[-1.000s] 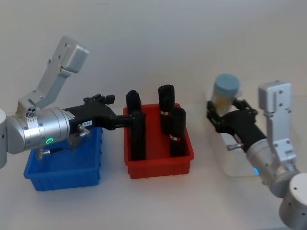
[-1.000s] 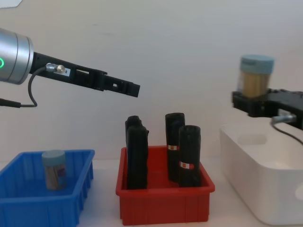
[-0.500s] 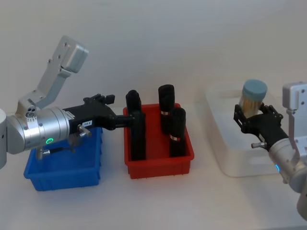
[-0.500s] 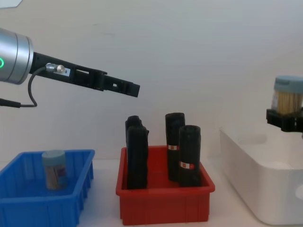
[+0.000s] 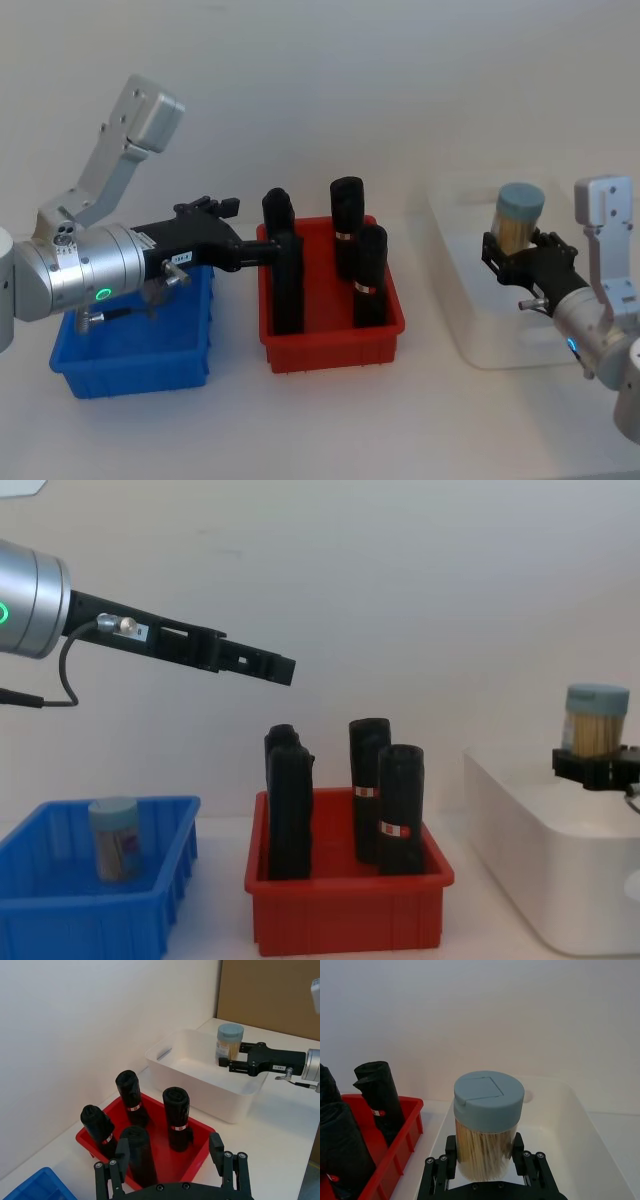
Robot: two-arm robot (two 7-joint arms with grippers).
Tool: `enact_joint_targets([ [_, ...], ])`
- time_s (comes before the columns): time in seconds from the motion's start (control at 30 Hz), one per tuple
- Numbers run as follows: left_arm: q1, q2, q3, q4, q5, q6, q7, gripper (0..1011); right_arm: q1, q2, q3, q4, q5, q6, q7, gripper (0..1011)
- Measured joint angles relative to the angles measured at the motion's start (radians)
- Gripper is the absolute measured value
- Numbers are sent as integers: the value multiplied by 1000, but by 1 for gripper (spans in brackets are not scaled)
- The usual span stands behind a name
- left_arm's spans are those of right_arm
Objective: Pick the cotton swabs from the blue box and place them into the white box.
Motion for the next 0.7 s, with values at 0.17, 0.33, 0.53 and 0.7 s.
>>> enact_joint_targets([
  [0.17, 0, 0, 0, 0, 0, 0, 0, 1004, 24, -8, -1, 47, 0, 5, 15, 639],
  [0.33, 0, 0, 0, 0, 0, 0, 0, 1004, 46, -15, -1, 90, 0, 8, 26, 639],
  [0.53, 0, 0, 0, 0, 0, 0, 0, 1004, 62, -20, -2, 123, -2, 11, 33, 641],
  [0.7, 0, 0, 0, 0, 0, 0, 0, 1004, 69, -23, -1, 138, -3, 12, 35, 781],
])
